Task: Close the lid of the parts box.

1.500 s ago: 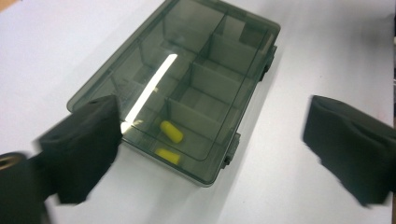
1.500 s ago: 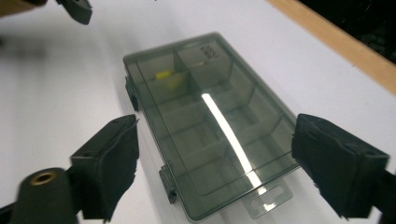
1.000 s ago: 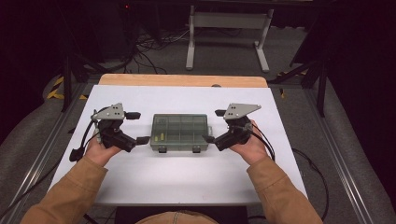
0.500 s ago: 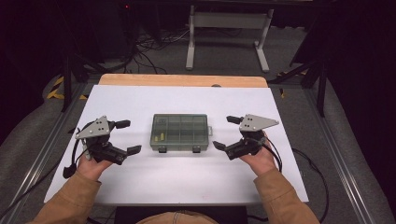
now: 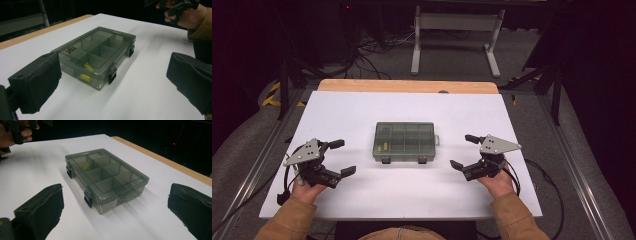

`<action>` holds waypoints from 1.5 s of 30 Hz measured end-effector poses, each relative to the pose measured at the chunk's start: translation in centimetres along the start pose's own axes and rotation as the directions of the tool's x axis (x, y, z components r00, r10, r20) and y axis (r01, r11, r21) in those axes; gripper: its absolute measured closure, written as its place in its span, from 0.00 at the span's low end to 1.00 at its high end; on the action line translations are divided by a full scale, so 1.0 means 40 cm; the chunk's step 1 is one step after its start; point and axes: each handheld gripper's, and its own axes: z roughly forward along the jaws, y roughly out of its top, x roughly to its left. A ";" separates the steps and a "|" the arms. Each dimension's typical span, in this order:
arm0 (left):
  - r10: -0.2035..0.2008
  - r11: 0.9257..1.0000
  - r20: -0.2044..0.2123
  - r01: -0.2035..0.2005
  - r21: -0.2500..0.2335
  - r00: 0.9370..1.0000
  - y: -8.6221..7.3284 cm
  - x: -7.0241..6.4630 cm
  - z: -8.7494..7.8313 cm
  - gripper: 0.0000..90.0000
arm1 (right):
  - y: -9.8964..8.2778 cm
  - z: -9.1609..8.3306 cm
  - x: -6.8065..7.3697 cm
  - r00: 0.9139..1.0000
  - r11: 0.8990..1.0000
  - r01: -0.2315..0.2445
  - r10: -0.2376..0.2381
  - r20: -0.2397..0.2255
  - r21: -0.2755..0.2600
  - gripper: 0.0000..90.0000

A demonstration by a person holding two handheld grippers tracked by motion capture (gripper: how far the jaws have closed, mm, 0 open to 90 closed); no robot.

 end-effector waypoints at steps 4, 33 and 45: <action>-0.004 1.000 -0.014 0.004 -0.014 1.000 -0.017 0.000 -0.010 0.00 | -0.022 -0.002 0.002 1.000 1.000 -0.011 0.011 0.000 0.000 0.01; -0.077 0.996 -0.112 0.072 -0.048 0.991 -0.102 0.006 -0.039 0.01 | -0.130 -0.010 0.022 0.995 0.996 -0.084 0.083 0.051 0.013 0.01; -0.112 0.992 -0.106 0.106 -0.065 0.988 -0.103 0.011 -0.042 0.01 | -0.130 -0.017 0.017 0.993 0.994 -0.111 0.111 0.036 -0.013 0.01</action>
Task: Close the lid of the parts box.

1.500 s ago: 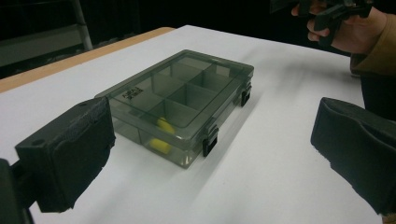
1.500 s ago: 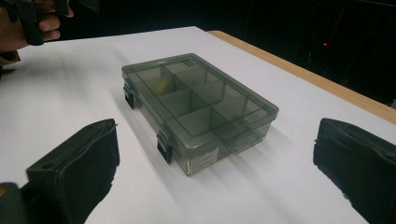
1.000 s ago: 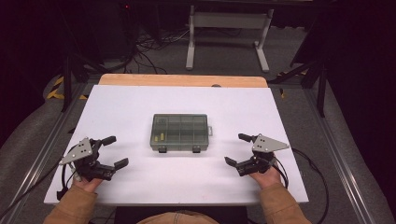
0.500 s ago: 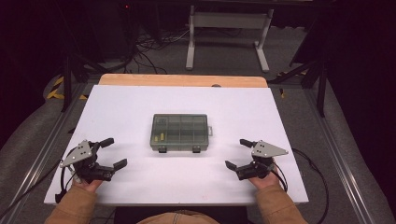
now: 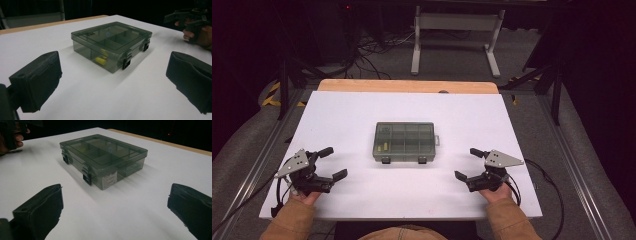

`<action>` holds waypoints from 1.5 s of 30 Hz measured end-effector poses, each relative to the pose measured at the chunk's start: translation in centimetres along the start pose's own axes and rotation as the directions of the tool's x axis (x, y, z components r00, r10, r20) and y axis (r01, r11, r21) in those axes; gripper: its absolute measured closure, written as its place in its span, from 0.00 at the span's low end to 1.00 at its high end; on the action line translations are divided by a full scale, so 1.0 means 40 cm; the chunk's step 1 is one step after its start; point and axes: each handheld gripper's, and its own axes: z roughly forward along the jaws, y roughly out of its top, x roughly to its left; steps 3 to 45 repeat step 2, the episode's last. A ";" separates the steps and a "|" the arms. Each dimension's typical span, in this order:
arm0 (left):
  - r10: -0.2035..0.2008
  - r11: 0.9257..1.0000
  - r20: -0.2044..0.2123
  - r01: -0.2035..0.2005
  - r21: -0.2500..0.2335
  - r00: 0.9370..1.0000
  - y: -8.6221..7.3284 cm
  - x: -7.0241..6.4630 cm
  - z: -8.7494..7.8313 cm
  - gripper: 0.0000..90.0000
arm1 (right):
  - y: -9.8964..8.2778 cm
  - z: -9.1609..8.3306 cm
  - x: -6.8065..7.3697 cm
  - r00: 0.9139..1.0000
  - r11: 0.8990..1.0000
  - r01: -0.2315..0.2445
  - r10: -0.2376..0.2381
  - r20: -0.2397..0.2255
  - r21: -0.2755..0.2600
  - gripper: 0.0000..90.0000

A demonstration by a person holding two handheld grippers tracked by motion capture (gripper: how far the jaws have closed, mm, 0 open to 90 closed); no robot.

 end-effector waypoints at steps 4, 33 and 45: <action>-0.002 1.000 0.001 0.002 0.003 1.000 0.000 0.001 0.000 0.01 | 0.000 -0.001 0.000 1.000 1.000 -0.001 0.001 0.001 0.000 0.01; -0.002 1.000 0.001 0.002 0.003 1.000 0.000 0.001 0.000 0.01 | 0.000 -0.001 0.000 1.000 1.000 -0.001 0.001 0.001 0.000 0.01; -0.002 1.000 0.001 0.002 0.003 1.000 0.000 0.001 0.000 0.01 | 0.000 -0.001 0.000 1.000 1.000 -0.001 0.001 0.001 0.000 0.01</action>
